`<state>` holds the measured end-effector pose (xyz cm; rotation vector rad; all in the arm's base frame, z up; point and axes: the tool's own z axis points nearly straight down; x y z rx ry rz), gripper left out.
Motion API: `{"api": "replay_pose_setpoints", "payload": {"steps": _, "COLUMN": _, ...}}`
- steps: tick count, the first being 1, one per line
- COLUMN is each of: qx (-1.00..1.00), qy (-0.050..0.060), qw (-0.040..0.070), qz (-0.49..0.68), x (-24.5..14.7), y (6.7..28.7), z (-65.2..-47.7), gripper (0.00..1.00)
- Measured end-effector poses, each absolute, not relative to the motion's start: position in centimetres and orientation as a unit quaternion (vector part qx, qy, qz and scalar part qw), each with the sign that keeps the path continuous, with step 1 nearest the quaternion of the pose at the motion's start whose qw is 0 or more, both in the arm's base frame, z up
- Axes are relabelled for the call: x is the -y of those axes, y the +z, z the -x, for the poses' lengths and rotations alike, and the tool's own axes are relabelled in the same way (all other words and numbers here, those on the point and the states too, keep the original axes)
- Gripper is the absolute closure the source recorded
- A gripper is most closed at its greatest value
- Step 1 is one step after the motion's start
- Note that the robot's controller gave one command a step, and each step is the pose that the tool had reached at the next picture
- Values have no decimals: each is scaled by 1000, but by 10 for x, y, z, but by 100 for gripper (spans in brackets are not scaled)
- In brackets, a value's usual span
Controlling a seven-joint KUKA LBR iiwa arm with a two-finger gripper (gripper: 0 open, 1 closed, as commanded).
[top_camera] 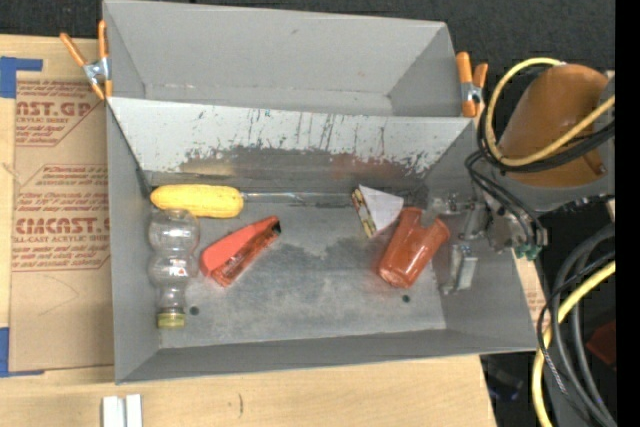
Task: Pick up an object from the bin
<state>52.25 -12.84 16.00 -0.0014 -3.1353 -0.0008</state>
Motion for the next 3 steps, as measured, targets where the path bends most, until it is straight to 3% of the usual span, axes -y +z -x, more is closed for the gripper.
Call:
{"api": "replay_pose_setpoints", "payload": {"steps": 1, "qx": 1000, "qy": 0, "qw": 0, "qz": 0, "x": 128, "y": 164, "z": -524, "gripper": 0}}
{"api": "replay_pose_setpoints", "payload": {"steps": 2, "qx": 1000, "qy": 1, "qw": -2, "qz": -30, "x": 107, "y": 119, "z": -549, "gripper": 0}}
{"api": "replay_pose_setpoints", "payload": {"steps": 3, "qx": 997, "qy": -1, "qw": -1, "qz": 71, "x": 78, "y": 103, "z": -545, "gripper": 100}}
